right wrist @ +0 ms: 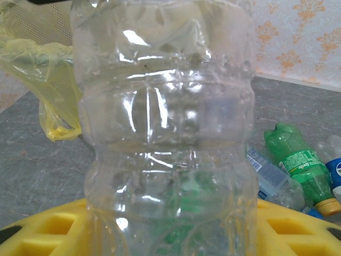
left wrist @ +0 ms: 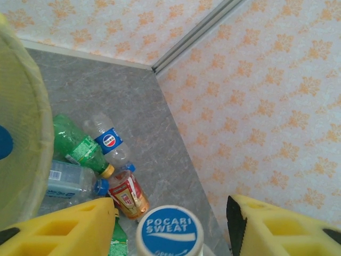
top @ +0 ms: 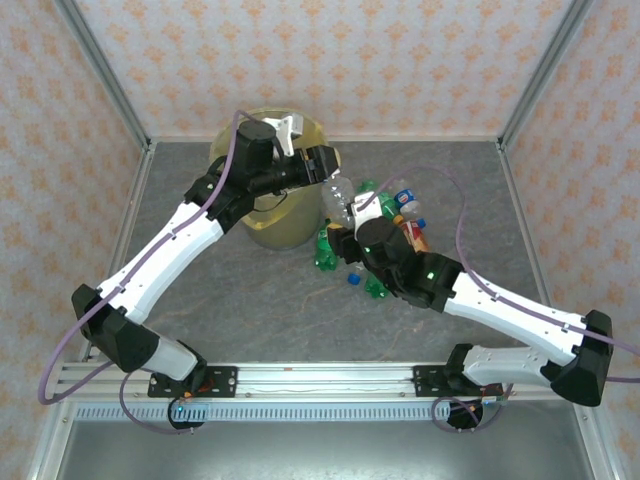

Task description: Put the plastic bottles in the bin

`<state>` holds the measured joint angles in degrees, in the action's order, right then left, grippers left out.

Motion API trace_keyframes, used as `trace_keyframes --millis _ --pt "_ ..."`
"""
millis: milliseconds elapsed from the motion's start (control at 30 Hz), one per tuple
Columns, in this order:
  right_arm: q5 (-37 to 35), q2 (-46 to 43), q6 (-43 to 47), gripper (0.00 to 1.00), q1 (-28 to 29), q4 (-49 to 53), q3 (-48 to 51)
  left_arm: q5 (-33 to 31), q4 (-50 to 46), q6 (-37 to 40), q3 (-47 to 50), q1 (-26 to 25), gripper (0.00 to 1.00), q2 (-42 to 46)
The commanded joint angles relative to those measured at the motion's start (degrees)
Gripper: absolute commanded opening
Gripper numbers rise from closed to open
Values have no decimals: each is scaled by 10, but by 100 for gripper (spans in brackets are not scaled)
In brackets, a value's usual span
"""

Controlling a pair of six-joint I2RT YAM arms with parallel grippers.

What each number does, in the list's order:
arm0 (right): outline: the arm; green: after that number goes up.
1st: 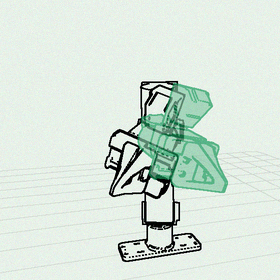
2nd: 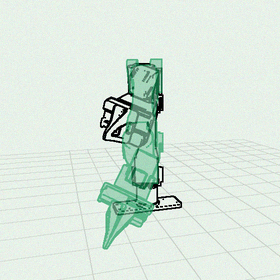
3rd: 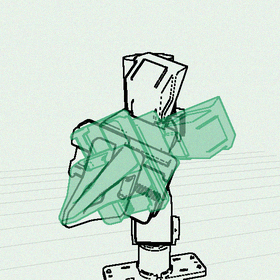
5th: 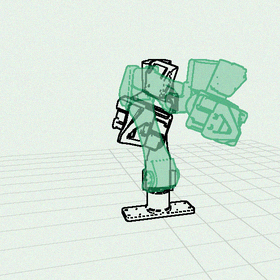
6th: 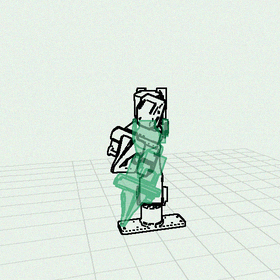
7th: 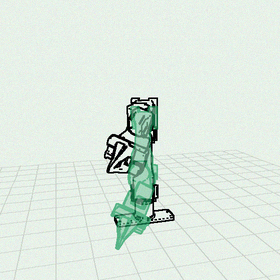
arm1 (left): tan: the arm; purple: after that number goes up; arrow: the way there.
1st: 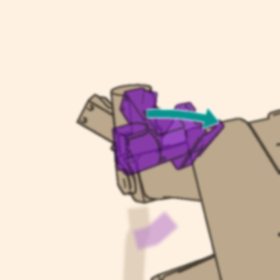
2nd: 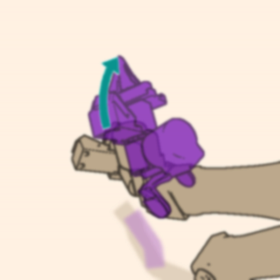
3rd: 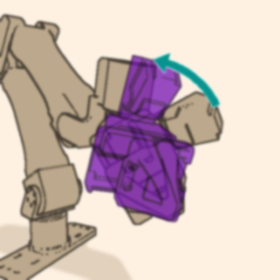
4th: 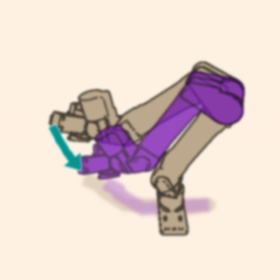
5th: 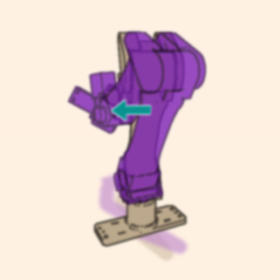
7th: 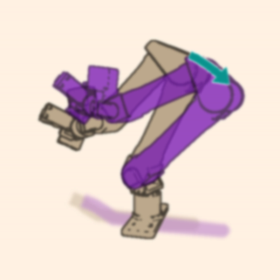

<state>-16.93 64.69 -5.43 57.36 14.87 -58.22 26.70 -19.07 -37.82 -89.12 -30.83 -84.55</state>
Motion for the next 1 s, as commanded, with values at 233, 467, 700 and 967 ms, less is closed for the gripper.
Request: trace_keyframes --millis 233,467,700,967 --pt "-33 -3 15 56 7 -18 -26 27 -24 22 -28 -10 46 -25" --pt "-39 -10 7 58 7 -16 -19 16 -21 19 -33 -12 33 -18" --pt "-75 -36 -20 100 7 -19 3 1 -10 17 -43 -11 23 -2" --pt "-104 -82 -45 100 7 -10 22 -57 -13 32 -75 10 23 22"
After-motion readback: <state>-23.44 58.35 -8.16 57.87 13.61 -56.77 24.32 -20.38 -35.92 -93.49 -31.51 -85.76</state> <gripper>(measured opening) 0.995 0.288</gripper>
